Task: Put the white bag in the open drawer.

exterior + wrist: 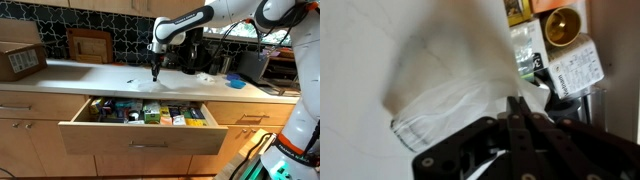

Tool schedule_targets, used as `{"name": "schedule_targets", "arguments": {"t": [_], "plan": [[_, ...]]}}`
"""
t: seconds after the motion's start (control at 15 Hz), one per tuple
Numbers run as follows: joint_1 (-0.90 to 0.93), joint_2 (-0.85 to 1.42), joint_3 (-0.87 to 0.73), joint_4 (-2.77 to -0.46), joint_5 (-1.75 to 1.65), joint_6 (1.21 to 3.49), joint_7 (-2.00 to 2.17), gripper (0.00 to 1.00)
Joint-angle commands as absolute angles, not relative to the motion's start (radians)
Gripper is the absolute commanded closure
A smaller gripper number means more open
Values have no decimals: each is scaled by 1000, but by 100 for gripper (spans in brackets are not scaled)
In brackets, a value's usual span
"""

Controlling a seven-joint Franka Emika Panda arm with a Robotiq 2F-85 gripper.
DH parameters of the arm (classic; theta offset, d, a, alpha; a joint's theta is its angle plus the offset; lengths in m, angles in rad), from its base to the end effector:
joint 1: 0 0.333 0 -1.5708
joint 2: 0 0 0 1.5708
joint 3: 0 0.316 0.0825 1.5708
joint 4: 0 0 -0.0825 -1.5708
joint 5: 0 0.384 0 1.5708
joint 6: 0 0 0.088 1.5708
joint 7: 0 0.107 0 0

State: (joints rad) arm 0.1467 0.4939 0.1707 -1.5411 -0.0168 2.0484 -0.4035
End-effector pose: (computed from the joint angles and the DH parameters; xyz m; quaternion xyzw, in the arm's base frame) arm 0.6628 0.1988 0.3722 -0.9375 -0.3463 -0.0116 0.0322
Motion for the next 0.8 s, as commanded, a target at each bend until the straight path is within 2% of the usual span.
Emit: {"name": "schedule_targets", "arguments": {"t": [0.0, 0.33, 0.73], "plan": [[111, 320, 199, -1730, 32, 1932, -435, 100], [112, 130, 175, -1977, 72, 1842, -346, 100], [84, -34, 114, -2320, 42, 1904, -294, 100]]}}
